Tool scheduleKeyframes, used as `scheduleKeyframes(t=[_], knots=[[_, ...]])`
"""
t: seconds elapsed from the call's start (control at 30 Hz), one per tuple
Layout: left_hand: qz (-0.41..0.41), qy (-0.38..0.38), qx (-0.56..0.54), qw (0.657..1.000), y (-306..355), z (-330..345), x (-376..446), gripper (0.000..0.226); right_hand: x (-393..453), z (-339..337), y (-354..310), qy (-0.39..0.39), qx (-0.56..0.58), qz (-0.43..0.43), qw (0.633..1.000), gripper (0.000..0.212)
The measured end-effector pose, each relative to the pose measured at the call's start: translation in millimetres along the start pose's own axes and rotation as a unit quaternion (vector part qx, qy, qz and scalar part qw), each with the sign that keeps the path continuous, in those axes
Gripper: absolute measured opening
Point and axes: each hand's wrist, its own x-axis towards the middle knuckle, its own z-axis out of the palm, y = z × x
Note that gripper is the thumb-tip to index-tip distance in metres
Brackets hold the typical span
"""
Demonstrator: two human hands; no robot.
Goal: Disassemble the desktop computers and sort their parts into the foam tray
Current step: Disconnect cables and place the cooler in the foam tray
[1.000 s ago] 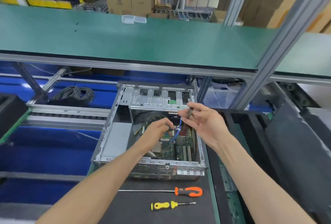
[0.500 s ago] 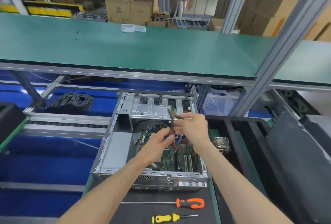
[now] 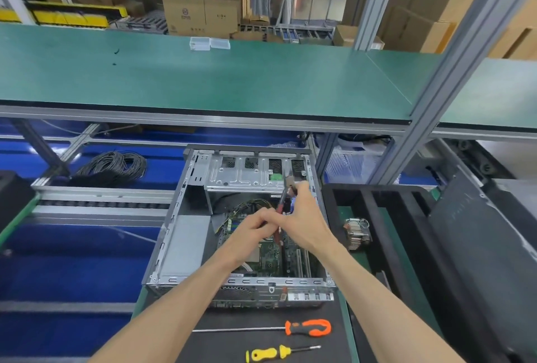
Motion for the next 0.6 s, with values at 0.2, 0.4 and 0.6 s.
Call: scheduleKeyframes(t=[0.2, 0.4, 0.6], knots=[[-0.080, 0.070, -0.037, 0.994, -12, -3, 14, 0.019, 1, -33, 2, 0.058, 0.406, 0.074, 0.909, 0.029], [-0.132, 0.063, 0.084, 0.986, -13, 7, 25, 0.011, -14, -62, 10, -0.071, 0.634, 0.138, 0.758, 0.035], [-0.144, 0.078, 0.071, 0.984, -11, 10, 25, 0.029, -25, -73, 1, -0.114, -0.081, 0.061, 0.988, 0.043]])
